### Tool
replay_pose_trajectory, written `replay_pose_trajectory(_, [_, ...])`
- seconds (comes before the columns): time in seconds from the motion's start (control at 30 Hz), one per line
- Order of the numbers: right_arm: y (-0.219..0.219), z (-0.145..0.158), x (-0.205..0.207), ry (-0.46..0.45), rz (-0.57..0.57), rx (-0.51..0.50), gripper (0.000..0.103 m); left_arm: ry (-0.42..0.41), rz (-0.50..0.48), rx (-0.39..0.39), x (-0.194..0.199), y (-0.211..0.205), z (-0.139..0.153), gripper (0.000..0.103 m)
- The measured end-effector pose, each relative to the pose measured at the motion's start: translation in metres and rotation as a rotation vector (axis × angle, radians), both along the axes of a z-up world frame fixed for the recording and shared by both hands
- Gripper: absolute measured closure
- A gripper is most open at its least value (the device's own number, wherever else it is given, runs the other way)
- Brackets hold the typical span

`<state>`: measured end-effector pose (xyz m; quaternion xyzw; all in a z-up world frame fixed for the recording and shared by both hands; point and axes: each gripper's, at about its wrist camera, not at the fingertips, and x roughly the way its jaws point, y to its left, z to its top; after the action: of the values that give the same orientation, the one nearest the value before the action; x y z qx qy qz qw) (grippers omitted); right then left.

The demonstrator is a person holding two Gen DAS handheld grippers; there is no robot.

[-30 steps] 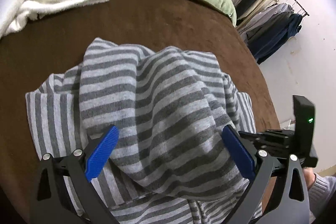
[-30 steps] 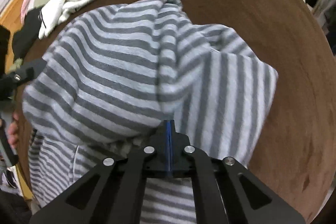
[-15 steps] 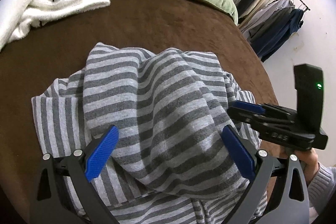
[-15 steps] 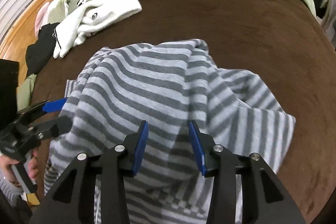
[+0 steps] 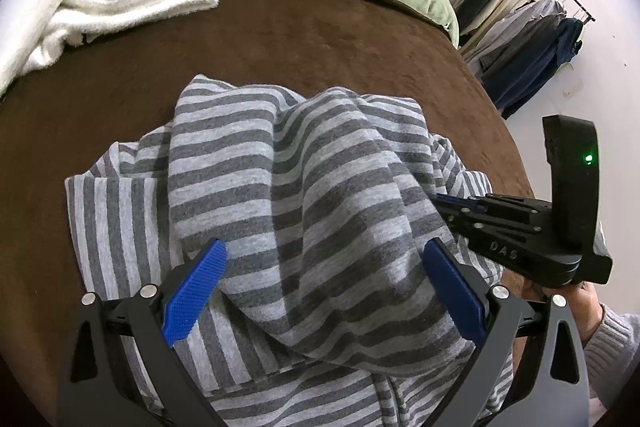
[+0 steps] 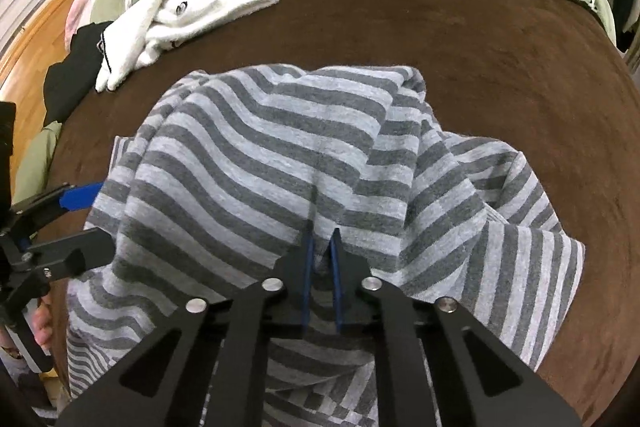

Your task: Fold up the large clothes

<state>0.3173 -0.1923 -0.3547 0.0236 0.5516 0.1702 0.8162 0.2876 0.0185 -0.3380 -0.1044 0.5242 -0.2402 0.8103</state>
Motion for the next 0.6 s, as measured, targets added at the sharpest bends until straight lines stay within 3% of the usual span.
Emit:
replay_pose_trajectory(0.33, [-0.031,0.037,-0.032,-0.014,-0.003,-0.047,0.097,-0.014,-0.043,0.031,-0.007,-0.001,0.016,0.007])
replay_pose_trajectory(0.6, [-0.042,-0.004,-0.055,0.069,-0.014,-0.070,0.096,0.061,-0.108,0.126,-0.015,-0.015,-0.019,0.007])
